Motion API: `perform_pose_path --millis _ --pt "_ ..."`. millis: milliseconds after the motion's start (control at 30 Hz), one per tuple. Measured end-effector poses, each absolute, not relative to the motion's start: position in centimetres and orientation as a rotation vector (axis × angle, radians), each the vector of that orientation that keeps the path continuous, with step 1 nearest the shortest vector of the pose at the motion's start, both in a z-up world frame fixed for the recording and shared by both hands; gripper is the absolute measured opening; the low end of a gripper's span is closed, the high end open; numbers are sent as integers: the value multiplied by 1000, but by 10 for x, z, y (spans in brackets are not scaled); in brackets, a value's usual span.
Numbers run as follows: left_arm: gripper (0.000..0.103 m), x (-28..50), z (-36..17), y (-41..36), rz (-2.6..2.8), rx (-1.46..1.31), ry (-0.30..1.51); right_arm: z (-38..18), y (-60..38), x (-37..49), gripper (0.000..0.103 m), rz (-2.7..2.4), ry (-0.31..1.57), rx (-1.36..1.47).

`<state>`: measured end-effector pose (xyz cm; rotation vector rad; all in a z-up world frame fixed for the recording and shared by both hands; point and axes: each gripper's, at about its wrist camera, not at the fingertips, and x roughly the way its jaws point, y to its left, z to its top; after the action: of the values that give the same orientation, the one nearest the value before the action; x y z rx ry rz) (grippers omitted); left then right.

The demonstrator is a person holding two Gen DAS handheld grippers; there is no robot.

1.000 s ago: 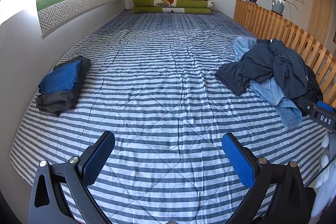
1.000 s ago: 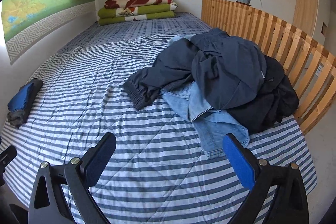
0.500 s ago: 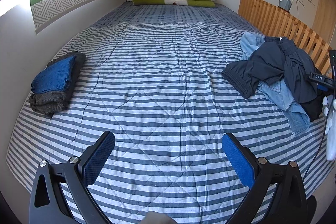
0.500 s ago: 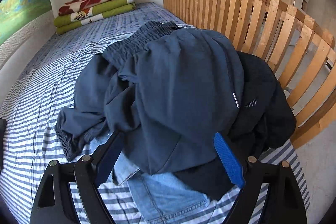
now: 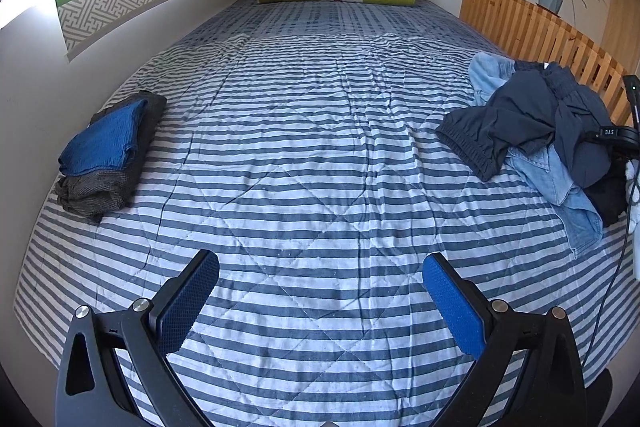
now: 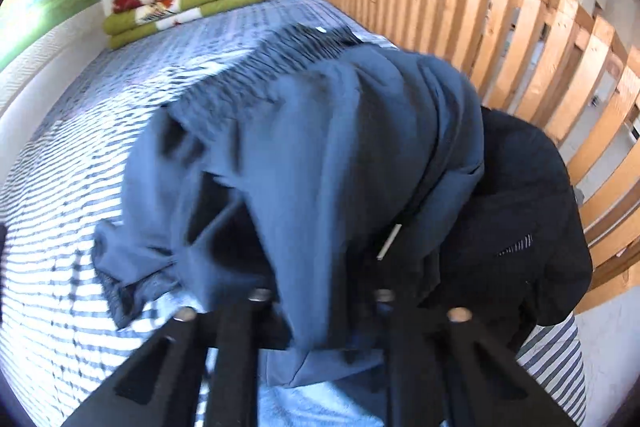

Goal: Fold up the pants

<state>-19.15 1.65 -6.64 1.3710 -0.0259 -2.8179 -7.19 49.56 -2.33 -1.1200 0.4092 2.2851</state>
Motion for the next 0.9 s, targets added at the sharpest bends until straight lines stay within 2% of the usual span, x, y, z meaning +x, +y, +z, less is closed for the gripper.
perform_pose_path --millis 233,467,733,900 --pt "103 -177 -59 2 -2812 1339 8 4 415 -61 9 2498 405 -1148" --pt "103 -151 -42 -30 -2784 1264 34 14 278 -47 9 2783 333 -1304" --pt "103 -114 -39 -85 -2707 1213 93 13 124 -2 8 3134 319 -1664" --pt "103 -98 -53 -105 -2670 1244 120 -11 114 2 13 3008 215 -1873"
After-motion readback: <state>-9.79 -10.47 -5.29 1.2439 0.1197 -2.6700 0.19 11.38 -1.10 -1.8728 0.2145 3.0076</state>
